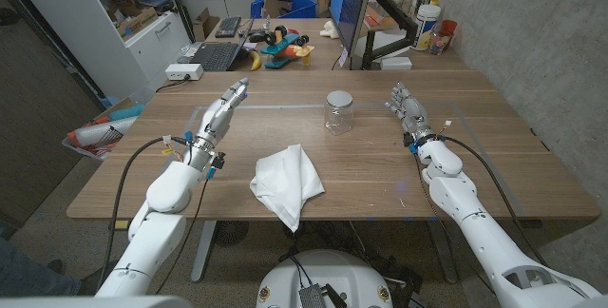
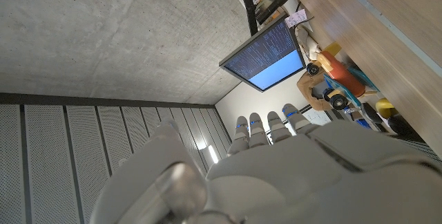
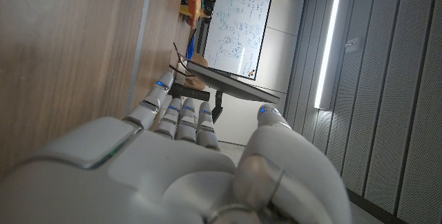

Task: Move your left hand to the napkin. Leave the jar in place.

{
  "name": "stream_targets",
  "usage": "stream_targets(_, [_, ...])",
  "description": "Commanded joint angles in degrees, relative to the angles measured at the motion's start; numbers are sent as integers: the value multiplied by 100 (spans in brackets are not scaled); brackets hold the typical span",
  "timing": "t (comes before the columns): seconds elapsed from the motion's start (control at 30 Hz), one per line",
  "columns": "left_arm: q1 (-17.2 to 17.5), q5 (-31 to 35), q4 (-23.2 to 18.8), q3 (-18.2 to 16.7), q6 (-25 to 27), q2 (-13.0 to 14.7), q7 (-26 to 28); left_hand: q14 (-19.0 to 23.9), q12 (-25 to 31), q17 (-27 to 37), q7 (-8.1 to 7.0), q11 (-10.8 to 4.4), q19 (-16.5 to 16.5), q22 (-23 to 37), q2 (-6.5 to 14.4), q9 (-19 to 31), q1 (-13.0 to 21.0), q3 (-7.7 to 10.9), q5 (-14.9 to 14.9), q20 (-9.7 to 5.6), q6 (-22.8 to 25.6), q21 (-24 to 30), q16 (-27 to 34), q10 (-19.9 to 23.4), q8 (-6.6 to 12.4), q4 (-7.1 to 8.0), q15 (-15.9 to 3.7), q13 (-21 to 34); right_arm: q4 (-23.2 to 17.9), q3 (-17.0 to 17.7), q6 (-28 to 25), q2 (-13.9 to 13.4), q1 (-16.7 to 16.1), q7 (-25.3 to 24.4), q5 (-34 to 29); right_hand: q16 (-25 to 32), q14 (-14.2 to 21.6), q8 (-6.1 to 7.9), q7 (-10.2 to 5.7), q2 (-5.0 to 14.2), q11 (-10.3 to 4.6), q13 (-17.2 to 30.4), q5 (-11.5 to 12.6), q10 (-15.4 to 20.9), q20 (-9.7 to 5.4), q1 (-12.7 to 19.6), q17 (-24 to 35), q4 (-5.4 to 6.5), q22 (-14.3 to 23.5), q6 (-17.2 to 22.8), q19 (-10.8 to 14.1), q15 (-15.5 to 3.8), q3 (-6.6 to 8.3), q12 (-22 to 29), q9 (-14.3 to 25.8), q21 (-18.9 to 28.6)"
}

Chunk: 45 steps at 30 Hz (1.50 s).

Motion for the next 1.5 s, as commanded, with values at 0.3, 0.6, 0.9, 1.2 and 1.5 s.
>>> stream_targets(0.3, [337,495,-422,-145,7,162,168,83,74,2,20,26,7,8,0,25,91,15,-20,72,130,-83,35,133,69,-61,35,7,39,-14,45,8,58,-3,-6,41,48,-21,23,16,-4,5,-9,67,-13,17,-14,-49,33,50,62,16,-3,-33,-1,-59])
stream_targets(0.6, [477,786,-584,-242,24,256,253,107,96,3,10,18,24,9,9,26,110,21,-26,76,202,-115,37,196,86,-85,33,3,109,-47,43,23,123,34,-41,41,51,-23,12,22,-8,4,-10,78,-11,5,-27,-52,34,55,71,11,-7,-38,-1,-85])
stream_targets(0.9, [549,1077,-674,-275,-45,353,312,173,122,5,11,-1,72,10,16,28,133,27,-33,81,283,-146,53,270,99,-116,25,1,152,-33,133,90,128,5,-50,40,54,-26,9,26,-9,4,-11,82,-10,-2,-41,-59,34,55,81,13,-10,-45,-1,-108])
stream_targets(1.2, [646,1313,-772,-300,-99,444,331,202,125,7,-6,7,83,11,21,29,147,31,-37,83,339,-172,57,286,109,-135,19,1,108,-31,165,83,96,-54,-77,39,56,-25,4,36,-10,3,-11,91,-13,-2,-55,-67,34,64,94,12,-8,-50,-1,-131])
stream_targets(1.5, [739,1357,-864,-303,-146,525,256,214,128,8,-12,-6,94,12,25,31,158,34,-40,85,364,-196,54,299,106,-152,10,0,117,-71,212,60,140,-50,-132,37,67,-28,3,30,-7,3,-10,90,-11,23,-76,-98,35,66,104,12,-4,-58,-1,-154])
